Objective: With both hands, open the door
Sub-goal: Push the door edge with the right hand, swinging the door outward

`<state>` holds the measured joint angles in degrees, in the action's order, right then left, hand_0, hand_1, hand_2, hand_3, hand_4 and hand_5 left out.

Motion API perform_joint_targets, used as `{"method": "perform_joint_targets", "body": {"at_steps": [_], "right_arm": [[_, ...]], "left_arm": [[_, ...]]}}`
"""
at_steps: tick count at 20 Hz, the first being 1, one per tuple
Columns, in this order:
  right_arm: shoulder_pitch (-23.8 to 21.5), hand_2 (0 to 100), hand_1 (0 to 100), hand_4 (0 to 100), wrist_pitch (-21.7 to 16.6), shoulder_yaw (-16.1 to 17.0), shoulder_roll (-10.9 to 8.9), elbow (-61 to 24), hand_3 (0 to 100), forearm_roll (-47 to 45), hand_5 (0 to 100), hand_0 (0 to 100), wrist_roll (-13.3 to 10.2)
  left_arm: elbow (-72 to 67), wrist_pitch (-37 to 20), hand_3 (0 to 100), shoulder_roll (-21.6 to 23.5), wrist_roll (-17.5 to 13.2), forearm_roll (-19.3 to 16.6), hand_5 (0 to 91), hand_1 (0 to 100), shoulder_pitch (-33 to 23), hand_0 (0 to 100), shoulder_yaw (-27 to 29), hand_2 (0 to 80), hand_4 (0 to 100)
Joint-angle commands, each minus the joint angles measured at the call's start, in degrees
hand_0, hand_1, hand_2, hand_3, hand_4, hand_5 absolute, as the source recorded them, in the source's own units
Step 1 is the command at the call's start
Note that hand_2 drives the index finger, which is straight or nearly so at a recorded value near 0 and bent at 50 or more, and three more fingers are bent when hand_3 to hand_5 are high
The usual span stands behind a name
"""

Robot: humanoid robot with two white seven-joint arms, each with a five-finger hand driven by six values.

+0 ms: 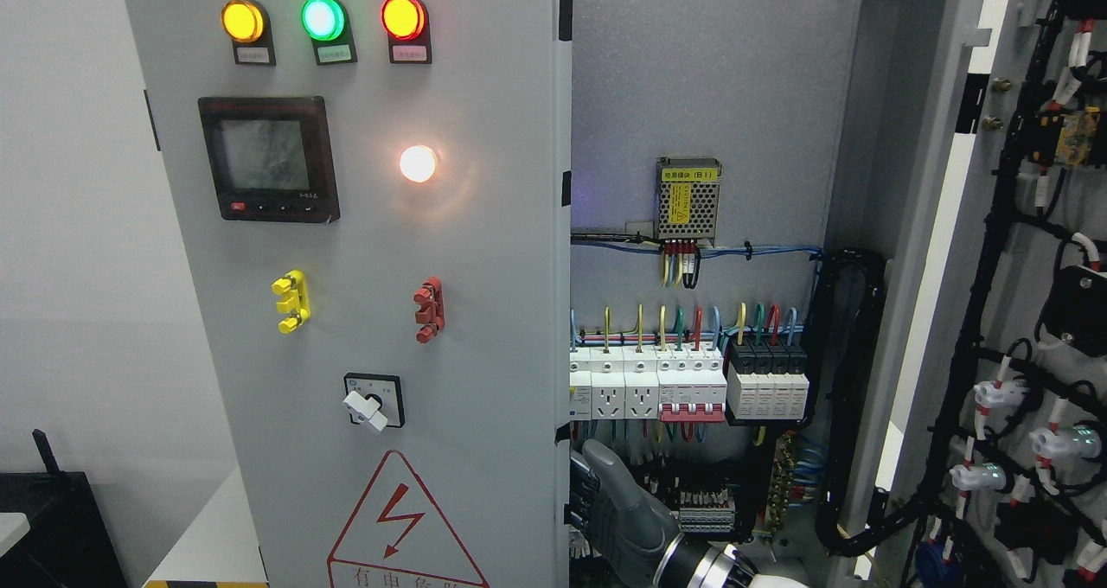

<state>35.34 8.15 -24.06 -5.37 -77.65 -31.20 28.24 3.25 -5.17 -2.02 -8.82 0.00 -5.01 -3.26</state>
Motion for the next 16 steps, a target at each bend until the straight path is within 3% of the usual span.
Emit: {"method": "perform_joint_targets", "body": {"at_steps": [1,3,6,12,16], "right_arm": [[-0.1,0,0,0,0.0,-0.9,0.10,-0.3,0,-0.8,0,11,0.1],[-0.1,0,0,0,0.0,-1.8,0.10,-0.3,0,-0.9,0,11,0.2],[-0.2,0,0,0,0.0,-2.2,0.10,-0.3,0,-0.9,0,11,3.1],[-0.2,0,0,0,0.0,-2.2,0.10,-0.3,0,-1.0,0,11,3.7],[-0.5,0,0,0,0.0,-2.2,0.10,-0.3,0,-1.0,0,11,5.6]], "left_arm": [[0.0,0.0,0,0.0,0.0,1.1,0.0,0,0.0,0,0.0,0.0,3],[0.0,0.0,0,0.0,0.0,1.1,0.0,0,0.0,0,0.0,0.0,3],[0.0,0.0,0,0.0,0.0,1.1,0.0,0,0.0,0,0.0,0.0,3],[0.0,0.0,0,0.0,0.0,1.1,0.0,0,0.0,0,0.0,0.0,3],[0.0,0.0,0,0.0,0.0,1.1,0.0,0,0.0,0,0.0,0.0,3]]}}
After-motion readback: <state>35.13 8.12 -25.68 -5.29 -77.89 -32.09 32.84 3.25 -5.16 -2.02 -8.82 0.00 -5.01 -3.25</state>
